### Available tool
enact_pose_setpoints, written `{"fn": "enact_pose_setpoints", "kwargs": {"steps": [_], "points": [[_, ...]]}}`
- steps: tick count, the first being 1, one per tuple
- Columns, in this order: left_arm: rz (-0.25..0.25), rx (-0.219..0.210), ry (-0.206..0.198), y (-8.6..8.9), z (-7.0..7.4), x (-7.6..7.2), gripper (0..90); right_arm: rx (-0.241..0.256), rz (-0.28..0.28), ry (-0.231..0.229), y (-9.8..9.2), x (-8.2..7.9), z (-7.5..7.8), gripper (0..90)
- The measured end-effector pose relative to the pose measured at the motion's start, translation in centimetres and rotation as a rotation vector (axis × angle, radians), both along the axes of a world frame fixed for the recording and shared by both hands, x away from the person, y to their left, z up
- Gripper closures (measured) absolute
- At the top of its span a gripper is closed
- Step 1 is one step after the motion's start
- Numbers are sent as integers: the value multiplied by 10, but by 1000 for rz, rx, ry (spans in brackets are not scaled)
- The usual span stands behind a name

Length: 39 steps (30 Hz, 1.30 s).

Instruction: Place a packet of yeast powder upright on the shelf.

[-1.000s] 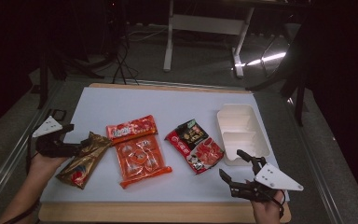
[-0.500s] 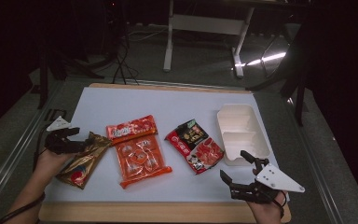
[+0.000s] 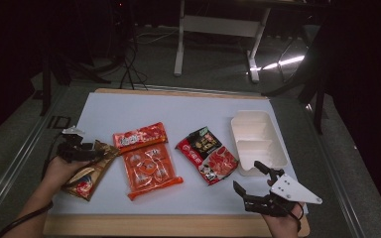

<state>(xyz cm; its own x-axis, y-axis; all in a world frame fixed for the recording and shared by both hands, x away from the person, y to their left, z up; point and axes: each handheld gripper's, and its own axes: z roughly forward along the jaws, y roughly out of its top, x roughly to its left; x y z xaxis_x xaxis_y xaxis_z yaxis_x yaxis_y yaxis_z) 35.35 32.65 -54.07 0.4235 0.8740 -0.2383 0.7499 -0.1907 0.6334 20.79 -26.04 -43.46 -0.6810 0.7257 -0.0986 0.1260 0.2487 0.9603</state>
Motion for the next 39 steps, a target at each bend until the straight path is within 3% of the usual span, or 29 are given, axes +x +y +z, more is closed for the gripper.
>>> {"fn": "enact_pose_setpoints", "kwargs": {"steps": [5,7,13,15,21,23,35,39], "points": [[-40,0,7,-5,1,-1,542,-10,2,8,1,2,-2,131],[-35,15,26,-7,2,1,569,-15,7,12,2,2,-3,131],[-20,113,15,-14,5,4,809,-20,11,20,2,3,-3,133],[-7,117,5,-15,8,2,888,-17,7,23,1,3,-3,134],[32,108,-42,-13,17,-8,899,-12,3,20,0,2,-2,135],[35,78,-63,-12,23,-12,900,-13,4,17,0,2,-2,135],[-4,51,-156,-21,54,-35,900,-10,-2,13,-2,1,0,137],[-23,40,-214,-30,72,-48,900,-3,-2,18,-3,1,-1,136]]}}
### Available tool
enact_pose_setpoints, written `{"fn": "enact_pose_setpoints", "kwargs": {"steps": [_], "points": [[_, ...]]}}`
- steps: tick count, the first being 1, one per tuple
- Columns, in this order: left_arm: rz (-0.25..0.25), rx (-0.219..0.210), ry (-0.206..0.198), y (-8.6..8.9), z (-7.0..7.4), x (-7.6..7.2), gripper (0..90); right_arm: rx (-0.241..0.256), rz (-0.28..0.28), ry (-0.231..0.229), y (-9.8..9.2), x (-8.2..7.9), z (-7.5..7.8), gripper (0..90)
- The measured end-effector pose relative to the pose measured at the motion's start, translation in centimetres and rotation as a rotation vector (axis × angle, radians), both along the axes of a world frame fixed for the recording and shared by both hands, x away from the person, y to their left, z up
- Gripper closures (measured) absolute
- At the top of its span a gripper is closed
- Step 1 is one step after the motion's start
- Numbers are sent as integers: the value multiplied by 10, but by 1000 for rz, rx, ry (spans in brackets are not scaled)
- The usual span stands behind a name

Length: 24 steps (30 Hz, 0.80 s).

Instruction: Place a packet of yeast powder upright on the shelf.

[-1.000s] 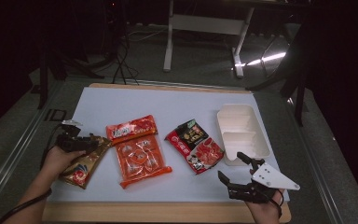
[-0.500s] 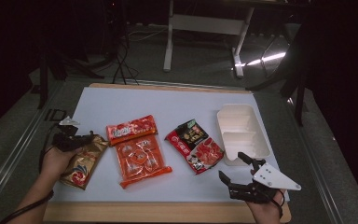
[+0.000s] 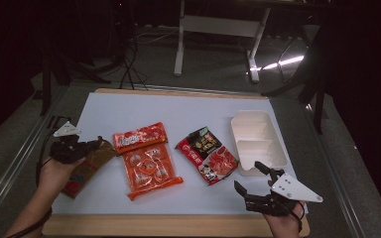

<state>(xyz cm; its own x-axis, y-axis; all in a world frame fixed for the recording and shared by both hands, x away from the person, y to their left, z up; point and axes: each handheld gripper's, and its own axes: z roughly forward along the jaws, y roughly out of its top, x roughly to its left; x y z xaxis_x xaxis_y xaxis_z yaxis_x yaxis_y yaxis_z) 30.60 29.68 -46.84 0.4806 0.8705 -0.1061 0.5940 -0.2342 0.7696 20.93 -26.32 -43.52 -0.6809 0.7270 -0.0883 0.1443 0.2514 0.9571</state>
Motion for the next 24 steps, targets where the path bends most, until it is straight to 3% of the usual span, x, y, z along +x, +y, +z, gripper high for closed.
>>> {"fn": "enact_pose_setpoints", "kwargs": {"steps": [3,5,6,10,11,12,15,24], "points": [[-5,-19,-38,-5,11,-6,900,4,-3,-4,0,0,1,136],[-5,-19,-38,-5,11,-6,900,4,-8,-8,0,-1,1,136],[-28,-59,-81,-12,22,-11,900,8,-5,-4,-1,-1,1,136],[-50,-82,-115,-23,33,-15,900,10,-6,1,-1,0,1,136],[-70,-115,-135,-29,37,-17,900,11,-10,0,-1,0,1,136],[-75,-122,-147,-32,40,-17,900,14,-3,7,-1,0,1,136],[-100,-173,-164,-41,45,-18,900,17,-9,-3,-1,-1,1,139],[-221,-240,-207,-84,50,-16,900,-15,-9,-35,-1,-3,3,177]]}}
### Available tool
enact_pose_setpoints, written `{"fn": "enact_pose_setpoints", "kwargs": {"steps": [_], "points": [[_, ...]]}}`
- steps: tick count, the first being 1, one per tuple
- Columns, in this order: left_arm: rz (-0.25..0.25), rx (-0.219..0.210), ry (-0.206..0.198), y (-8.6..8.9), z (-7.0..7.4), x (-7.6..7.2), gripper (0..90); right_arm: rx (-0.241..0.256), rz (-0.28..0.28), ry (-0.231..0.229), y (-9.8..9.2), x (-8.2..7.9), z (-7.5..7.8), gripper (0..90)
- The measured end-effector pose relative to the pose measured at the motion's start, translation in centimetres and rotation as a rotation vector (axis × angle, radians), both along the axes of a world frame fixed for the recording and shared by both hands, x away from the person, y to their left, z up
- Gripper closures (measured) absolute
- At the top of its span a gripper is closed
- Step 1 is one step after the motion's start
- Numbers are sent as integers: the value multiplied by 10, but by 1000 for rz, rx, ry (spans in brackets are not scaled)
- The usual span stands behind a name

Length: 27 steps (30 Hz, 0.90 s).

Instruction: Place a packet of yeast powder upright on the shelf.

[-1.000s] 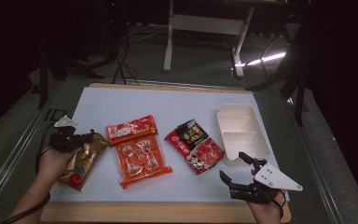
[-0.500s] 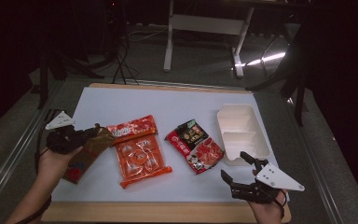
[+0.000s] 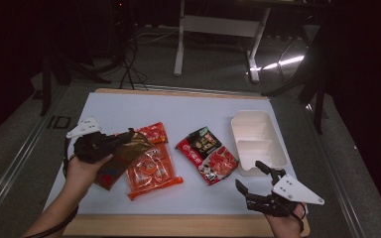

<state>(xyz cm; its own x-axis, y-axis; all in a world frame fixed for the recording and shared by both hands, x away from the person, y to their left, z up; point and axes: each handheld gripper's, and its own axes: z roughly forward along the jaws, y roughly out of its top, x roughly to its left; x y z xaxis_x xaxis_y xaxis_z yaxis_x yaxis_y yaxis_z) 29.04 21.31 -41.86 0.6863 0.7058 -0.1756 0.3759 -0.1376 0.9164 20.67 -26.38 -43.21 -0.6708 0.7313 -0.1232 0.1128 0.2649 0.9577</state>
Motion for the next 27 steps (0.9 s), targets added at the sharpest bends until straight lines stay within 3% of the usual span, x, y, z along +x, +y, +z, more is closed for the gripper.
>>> {"fn": "enact_pose_setpoints", "kwargs": {"steps": [4,9,18,22,27], "points": [[-37,-49,-10,-16,1,2,900,-13,3,-1,2,-1,0,191],[-59,-110,-32,-31,2,4,900,18,7,45,2,2,2,164],[-123,-190,-46,-56,0,10,900,5,31,26,7,4,16,195],[-163,-248,-49,-71,-4,13,900,10,55,7,14,8,26,225],[-211,-352,-70,-87,-12,17,900,18,89,9,22,14,37,244]]}}
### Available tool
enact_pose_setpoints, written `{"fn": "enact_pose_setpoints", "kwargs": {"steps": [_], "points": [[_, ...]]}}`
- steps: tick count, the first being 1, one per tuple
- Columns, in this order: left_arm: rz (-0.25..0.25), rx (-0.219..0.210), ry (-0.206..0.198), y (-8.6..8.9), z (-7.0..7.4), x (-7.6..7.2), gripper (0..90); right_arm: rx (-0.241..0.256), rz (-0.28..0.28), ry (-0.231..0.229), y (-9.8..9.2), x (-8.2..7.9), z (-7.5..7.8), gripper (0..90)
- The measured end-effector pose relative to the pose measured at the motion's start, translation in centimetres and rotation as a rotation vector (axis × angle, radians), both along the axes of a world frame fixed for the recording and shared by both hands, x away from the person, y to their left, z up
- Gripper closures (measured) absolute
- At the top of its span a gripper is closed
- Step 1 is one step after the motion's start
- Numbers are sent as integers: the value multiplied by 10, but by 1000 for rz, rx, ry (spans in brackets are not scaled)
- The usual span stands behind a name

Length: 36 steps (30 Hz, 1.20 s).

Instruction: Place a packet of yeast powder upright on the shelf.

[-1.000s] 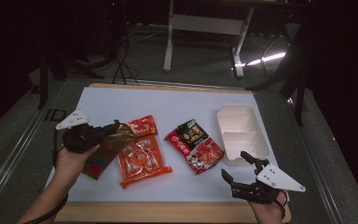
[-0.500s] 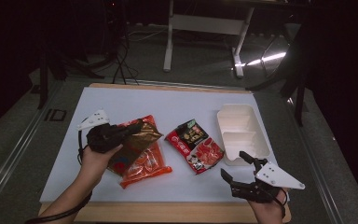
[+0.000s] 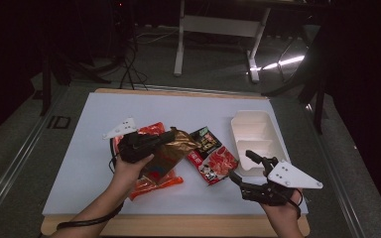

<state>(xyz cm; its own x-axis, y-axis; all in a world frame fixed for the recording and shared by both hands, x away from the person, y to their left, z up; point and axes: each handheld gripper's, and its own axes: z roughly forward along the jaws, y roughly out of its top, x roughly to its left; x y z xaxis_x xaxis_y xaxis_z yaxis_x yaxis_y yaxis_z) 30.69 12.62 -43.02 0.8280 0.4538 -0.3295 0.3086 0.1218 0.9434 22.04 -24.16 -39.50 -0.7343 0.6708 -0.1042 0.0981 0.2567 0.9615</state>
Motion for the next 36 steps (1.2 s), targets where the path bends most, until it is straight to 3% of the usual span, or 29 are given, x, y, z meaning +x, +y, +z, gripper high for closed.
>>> {"fn": "enact_pose_setpoints", "kwargs": {"steps": [2,5,11,17,22,26,27,30,32,36], "points": [[-33,-48,-13,-6,-1,2,900,-6,20,-2,4,2,4,274],[-54,-87,-38,-14,-2,2,899,-3,50,-2,9,8,7,277],[-74,-140,-65,-28,-2,1,898,-3,70,19,17,22,7,335],[-95,-193,-88,-40,-6,0,898,20,108,78,27,36,6,350],[-109,-202,-95,-50,-9,-1,898,14,153,112,35,42,5,477],[-119,-205,-99,-55,-10,-2,897,17,178,130,39,46,5,620],[-115,-199,-97,-55,-10,-1,896,10,178,132,38,46,5,695],[-129,-199,-94,-55,-12,-1,895,11,222,193,34,52,8,817],[-133,-193,-97,-56,-12,-2,894,12,246,230,31,56,9,839],[-142,-178,-110,-55,-12,-2,880,-8,266,245,30,58,12,855]]}}
